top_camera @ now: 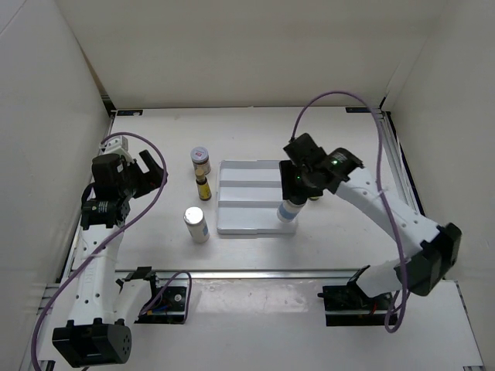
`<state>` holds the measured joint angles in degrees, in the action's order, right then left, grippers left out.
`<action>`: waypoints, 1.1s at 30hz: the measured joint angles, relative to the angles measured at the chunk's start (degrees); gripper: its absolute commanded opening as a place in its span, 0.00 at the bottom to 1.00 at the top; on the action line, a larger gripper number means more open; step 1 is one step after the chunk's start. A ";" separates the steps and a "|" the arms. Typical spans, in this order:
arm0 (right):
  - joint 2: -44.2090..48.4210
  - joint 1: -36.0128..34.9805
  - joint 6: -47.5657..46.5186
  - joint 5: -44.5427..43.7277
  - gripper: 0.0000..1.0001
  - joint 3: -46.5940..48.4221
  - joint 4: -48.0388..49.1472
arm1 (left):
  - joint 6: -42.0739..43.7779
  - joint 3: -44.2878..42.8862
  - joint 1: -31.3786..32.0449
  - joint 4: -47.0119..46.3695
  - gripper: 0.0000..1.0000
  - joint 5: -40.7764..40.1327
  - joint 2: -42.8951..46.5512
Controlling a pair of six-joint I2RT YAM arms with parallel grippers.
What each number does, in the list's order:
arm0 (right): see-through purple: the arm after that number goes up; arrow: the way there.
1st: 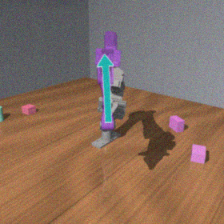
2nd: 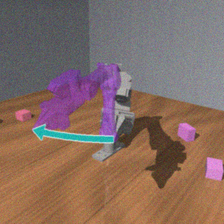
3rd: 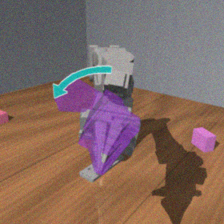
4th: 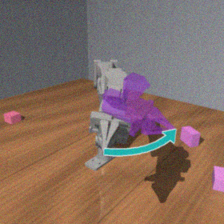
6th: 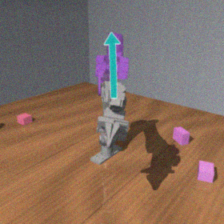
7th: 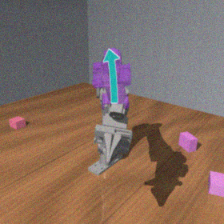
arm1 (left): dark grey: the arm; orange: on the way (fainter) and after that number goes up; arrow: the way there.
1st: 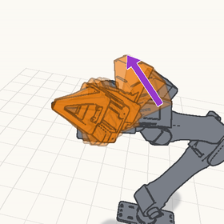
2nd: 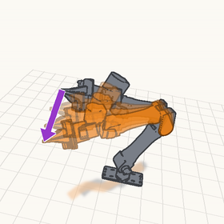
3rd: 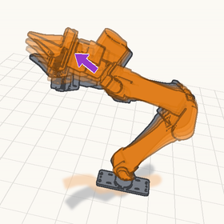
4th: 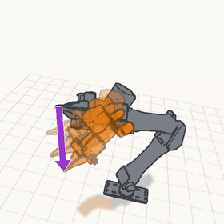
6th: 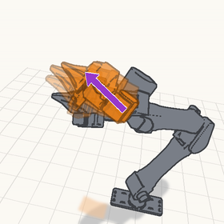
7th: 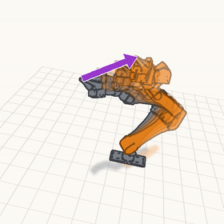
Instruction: Organize the condiment bottles
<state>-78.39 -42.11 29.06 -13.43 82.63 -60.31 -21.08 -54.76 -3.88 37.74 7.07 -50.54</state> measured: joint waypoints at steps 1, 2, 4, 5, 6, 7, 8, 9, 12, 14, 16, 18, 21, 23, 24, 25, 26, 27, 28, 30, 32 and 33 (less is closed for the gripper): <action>-1.55 -0.35 0.15 0.02 0.01 -0.92 1.05 | 0.00 0.00 0.00 0.00 1.00 0.00 0.00; -2.99 -0.46 0.28 0.02 0.01 -2.21 2.43 | 0.00 0.00 0.00 0.00 1.00 0.00 0.00; -5.05 -0.44 0.35 0.02 0.01 -4.92 4.98 | 0.00 0.07 0.09 0.00 1.00 0.00 0.00; -5.70 -0.44 0.39 0.04 0.01 -6.12 6.01 | 0.00 0.11 0.26 0.00 1.00 -0.04 0.00; -6.38 -0.39 0.42 0.04 0.01 -7.08 6.69 | 0.00 0.13 0.42 0.00 1.00 -0.02 0.00; -7.04 -0.39 0.39 -0.07 0.01 -7.78 7.21 | 0.00 0.20 0.70 0.00 1.00 -0.02 0.00; -7.52 -0.39 0.39 -0.13 0.03 -8.44 7.82 | 0.00 0.33 0.96 -0.07 1.00 -0.02 0.00; -7.93 -0.39 0.37 -0.11 0.04 -8.83 8.15 | 0.00 0.55 1.22 -0.09 1.00 -0.02 0.00; -8.37 -0.42 0.37 -0.46 0.44 -9.16 9.51 | 0.00 1.53 2.69 -0.42 1.00 -0.26 0.15; -8.37 -0.52 0.33 -0.46 0.68 -9.16 10.12 | -0.24 2.56 3.91 -0.46 1.00 -0.22 0.72; -8.37 -0.76 0.59 -0.66 0.88 -9.01 10.14 | -0.39 2.73 4.83 -0.15 1.00 0.63 1.33; -8.37 -1.09 0.35 -1.44 0.97 -8.00 9.79 | -0.37 1.92 5.40 1.03 1.00 2.10 1.46; -8.24 -1.33 -0.35 -3.19 1.00 -5.22 9.53 | -0.37 -1.99 6.45 4.26 1.00 4.31 0.33; -7.74 -1.40 -0.92 -4.52 1.00 -3.52 9.51 | -0.55 -4.00 7.50 6.05 1.00 5.42 0.44; -7.39 -1.42 -1.07 -5.11 1.00 -2.91 9.49 | -0.76 -4.46 8.04 6.93 1.00 5.88 0.72; -6.91 -1.42 -1.22 -5.90 1.00 -2.32 9.42 | -0.96 -4.66 8.50 7.78 1.00 6.27 0.98; -6.64 -1.42 -1.40 -6.25 1.00 -2.03 9.35 | -1.22 -4.70 9.09 8.83 1.00 6.78 1.20; -6.36 -1.42 -1.55 -6.71 1.00 -1.75 9.31 | -1.53 -4.72 9.70 9.77 1.00 7.08 1.25; -6.12 -1.42 -1.70 -7.15 1.00 -1.57 9.31 | -1.90 -4.72 10.54 10.88 1.00 7.34 1.11; -5.77 -1.42 -2.05 -7.63 1.00 -1.40 9.25 | -2.36 -4.72 12.94 12.66 1.00 7.52 0.42; -5.60 -1.42 -2.29 -7.89 1.00 -1.40 9.09 | -2.89 -4.72 15.63 14.40 1.00 7.39 -0.55; -5.57 -1.42 -2.36 -7.96 1.00 -1.40 9.03 | -3.19 -4.72 17.09 15.26 1.00 6.97 -1.03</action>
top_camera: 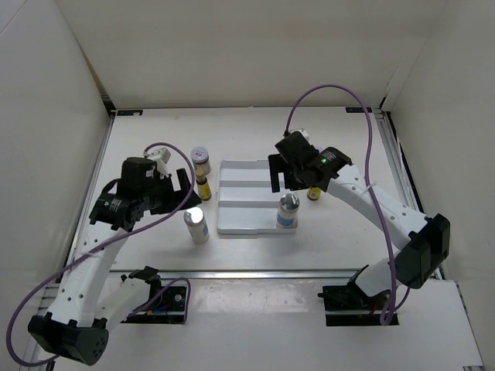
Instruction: Organize the condiment bottles
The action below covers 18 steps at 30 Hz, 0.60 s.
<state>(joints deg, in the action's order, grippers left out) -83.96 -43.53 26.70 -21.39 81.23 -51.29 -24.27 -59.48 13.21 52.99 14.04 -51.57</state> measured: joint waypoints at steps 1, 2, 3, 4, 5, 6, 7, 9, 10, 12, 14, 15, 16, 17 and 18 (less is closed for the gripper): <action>0.00 0.00 -0.07 -0.09 1.00 0.00 -0.04 | -0.26 0.02 1.36 0.72 1.00 -0.68 -0.37; 0.00 0.00 -0.13 -0.15 1.00 -0.02 -0.09 | -0.52 0.02 2.67 1.51 1.00 -1.42 -0.76; 0.02 0.00 -0.13 -0.20 1.00 -0.02 -0.15 | -0.90 0.02 4.04 2.29 1.00 -2.10 -1.29; 0.04 0.00 -0.13 -0.24 1.00 -0.02 -0.22 | -1.42 0.02 5.53 3.04 1.00 -3.17 -1.88; 0.04 0.00 -0.15 -0.35 1.00 -0.02 -0.26 | -1.90 0.02 6.86 3.76 1.00 -4.17 -2.71; 0.04 0.00 -0.15 -0.42 1.00 -0.02 -0.31 | -2.45 0.02 8.07 4.44 1.00 -5.38 -3.58; 0.04 0.00 -0.15 -0.59 1.00 -0.02 -0.42 | -2.89 0.02 9.33 5.01 1.00 -6.67 -4.63; 0.26 0.00 -0.15 -0.83 1.00 -0.07 -0.81 | -3.69 0.02 10.73 5.90 1.00 -8.55 -6.60; 0.50 0.00 -0.15 -1.01 1.00 -0.13 -1.03 | -4.00 0.02 10.95 6.16 1.00 -9.29 -7.61; 1.07 0.00 -0.15 -1.22 1.00 -0.13 -1.42 | -4.39 0.02 10.97 6.58 1.00 -10.54 -9.57; 1.68 0.00 -0.15 -1.46 1.00 -0.15 -1.49 | -4.74 0.02 10.97 6.84 1.00 -11.69 -11.78; 2.01 0.00 -0.20 -1.55 1.00 -0.24 -1.46 | -4.85 0.02 10.97 6.93 1.00 -12.31 -12.83; 2.43 0.00 -0.26 -1.88 1.00 -0.39 -1.55 | -4.94 0.02 10.97 6.97 1.00 -12.92 -13.75; 2.58 0.00 -0.33 -1.99 1.00 -0.44 -1.66 | -4.96 0.02 10.97 6.95 1.00 -13.44 -14.40; 2.71 0.00 -0.35 -2.25 1.00 -0.44 -1.75 | -4.94 0.02 10.97 6.95 0.98 -13.94 -15.02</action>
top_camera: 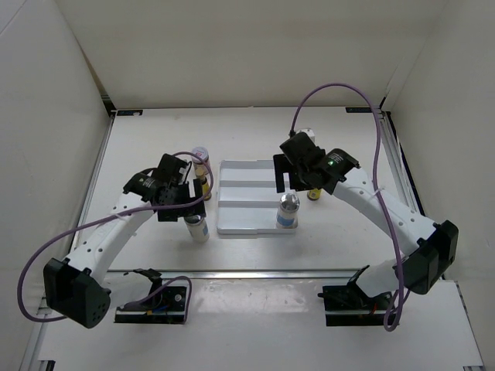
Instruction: Organize the condiment bottles
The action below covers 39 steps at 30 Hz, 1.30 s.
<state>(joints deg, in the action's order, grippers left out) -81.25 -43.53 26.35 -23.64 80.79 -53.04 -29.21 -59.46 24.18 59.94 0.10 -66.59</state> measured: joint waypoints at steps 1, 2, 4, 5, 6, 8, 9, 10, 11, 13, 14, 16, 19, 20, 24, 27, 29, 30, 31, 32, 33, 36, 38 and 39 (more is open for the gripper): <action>0.04 0.02 0.00 -0.24 1.00 0.00 0.02 | 0.00 -0.02 0.00 -0.02 0.95 -0.33 -0.55; 0.07 0.07 -0.02 -0.35 1.00 0.00 -0.02 | -0.04 -0.11 0.00 -0.11 0.90 -0.33 -1.11; 0.07 0.35 -0.09 -0.46 1.00 -0.02 -0.17 | -0.07 -0.44 0.15 -0.79 0.76 -0.13 -2.47; 0.09 0.44 -0.22 -0.52 1.00 -0.02 -0.26 | -0.09 -0.50 0.50 -1.14 0.71 -0.26 -3.13; 0.11 0.63 -0.28 -0.63 1.00 -0.02 -0.42 | -0.07 -0.50 0.83 -1.42 0.62 -0.24 -3.67; 0.20 1.22 -0.44 -0.74 1.00 -0.02 -0.59 | 0.33 -1.20 1.79 -1.29 0.56 -0.66 -4.17; 0.22 1.64 -0.57 -0.83 1.00 -0.02 -0.70 | 0.28 -1.66 2.49 -0.98 0.53 -0.92 -4.37; 0.28 2.12 -0.76 -0.92 1.00 -0.02 -0.79 | 0.26 -2.62 3.37 -0.37 0.45 -1.14 -4.74; 0.33 2.51 -0.94 -0.96 1.00 -0.02 -0.83 | 0.22 -3.78 4.20 0.37 0.42 -1.22 -5.16; 0.81 3.61 -1.33 -1.14 1.00 -0.15 -0.85 | 0.17 -8.94 6.43 3.30 0.37 -2.03 -6.67; 1.16 4.04 -1.38 -1.18 1.00 -0.28 -0.85 | 0.04 -11.65 7.52 4.31 0.37 -2.51 -7.30; 2.16 5.20 -1.62 -1.33 1.00 -0.46 -0.94 | -0.04 -18.71 9.99 6.80 0.37 -4.63 -8.87; 3.58 6.97 -2.21 -1.57 1.00 -0.81 -1.01 | -0.42 -27.15 12.81 7.30 0.36 -5.70 -10.73; 3.89 7.65 -2.51 -1.60 1.00 -0.96 -0.98 | -0.55 -29.24 13.60 7.23 0.35 -5.75 -11.43; 4.26 9.99 -3.08 -1.53 1.00 -1.16 -0.98 | -0.81 -31.65 15.98 5.57 0.35 -5.73 -15.32; 4.28 11.89 -3.50 -1.09 1.00 -1.73 -0.94 | -0.83 -30.29 16.68 3.96 0.35 -5.70 -19.93; 4.24 13.42 -3.93 -0.52 1.00 -2.05 -0.96 | -1.01 -28.06 17.03 2.38 0.36 -5.75 -22.34; 4.17 14.10 -4.15 -0.31 1.00 -2.05 -0.94 | -1.07 -26.95 17.22 1.84 0.38 -5.79 -23.32; 4.13 14.93 -4.37 -0.07 1.00 -2.05 -0.90 | -1.11 -25.88 17.33 1.29 0.43 -5.84 -24.15; 4.00 15.82 -4.57 0.31 1.00 -2.05 -0.87 | -1.29 -24.76 17.44 0.76 0.46 -5.97 -24.74; 3.78 16.68 -4.76 0.68 1.00 -2.05 -0.81 | -1.33 -24.00 17.55 0.39 0.49 -6.21 -25.11; 2.01 19.37 -5.46 2.10 1.00 -1.88 -0.68 | -1.62 -22.40 17.70 -0.94 0.66 -6.91 -25.55; -0.17 21.00 -5.90 3.13 1.00 -1.49 -0.35 | -1.73 -22.25 17.73 -2.03 0.84 -7.26 -25.94; -1.46 21.57 -6.08 3.54 1.00 -1.33 0.04 | -1.73 -22.12 17.73 -2.60 0.96 -7.50 -26.12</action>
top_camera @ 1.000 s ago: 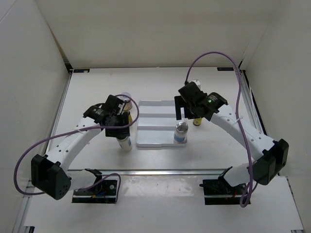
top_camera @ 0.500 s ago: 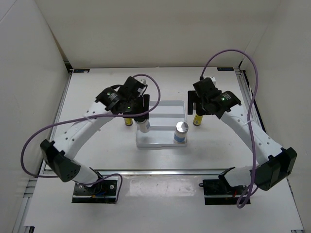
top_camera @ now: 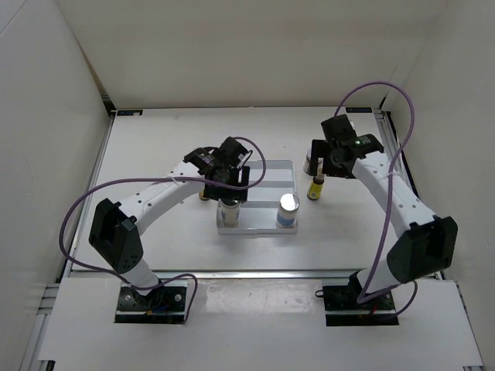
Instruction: Organize the condiment bottles
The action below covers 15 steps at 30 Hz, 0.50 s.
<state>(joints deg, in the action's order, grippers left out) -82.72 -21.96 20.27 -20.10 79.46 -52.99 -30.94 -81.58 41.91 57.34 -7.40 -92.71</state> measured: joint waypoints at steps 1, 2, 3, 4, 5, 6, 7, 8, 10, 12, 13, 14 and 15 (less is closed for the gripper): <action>-1.20 0.55 -0.17 0.48 1.00 0.09 0.44 | 0.02 0.04 0.00 -0.48 1.00 -0.13 -0.11; -2.62 1.01 -0.35 0.98 1.00 0.44 0.57 | -0.28 0.04 0.07 -0.94 1.00 -0.37 -0.20; -4.07 1.29 -0.63 1.33 1.00 0.76 0.90 | -0.39 0.04 0.17 -1.29 1.00 -0.57 -0.26; -5.27 1.36 -0.90 1.68 1.00 0.96 1.40 | -0.37 0.04 0.28 -1.66 1.00 -0.63 -0.28; -6.40 1.38 -1.11 2.14 1.00 1.07 2.10 | -0.37 0.04 0.39 -1.95 1.00 -0.68 -0.28; -7.39 1.38 -1.27 2.60 1.00 1.18 2.64 | -0.37 -0.07 0.48 -1.99 1.00 -0.74 -0.28; -8.17 1.36 -1.36 3.06 1.00 1.29 3.10 | -0.37 -0.28 0.52 -1.90 1.00 -0.76 -0.22; -8.92 1.33 -1.44 3.52 1.00 1.51 3.41 | -0.37 -0.90 0.55 -1.44 1.00 -0.76 -0.17; -10.29 1.31 -1.44 4.20 1.00 2.21 3.89 | -0.31 -3.19 0.59 -0.02 1.00 -1.05 0.26; -11.47 1.31 -1.42 4.48 0.94 2.51 4.55 | 0.11 -6.62 0.59 1.55 1.00 -1.84 1.46; -11.82 1.31 -1.40 4.66 0.90 2.51 4.74 | 0.33 -8.52 0.46 2.14 1.00 -2.29 2.45; -12.07 1.31 -1.38 4.83 0.85 2.51 4.87 | 0.59 -10.03 0.04 2.51 1.00 -2.60 3.69; -12.17 1.31 -1.29 5.05 0.74 2.49 5.01 | 1.14 -11.45 -0.42 2.97 1.00 -2.69 5.44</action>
<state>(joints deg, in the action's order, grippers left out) -94.89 -20.64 18.98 -15.05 81.95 -47.99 -29.80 -93.03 41.50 60.31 -10.09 -87.26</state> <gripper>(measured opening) 0.873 0.993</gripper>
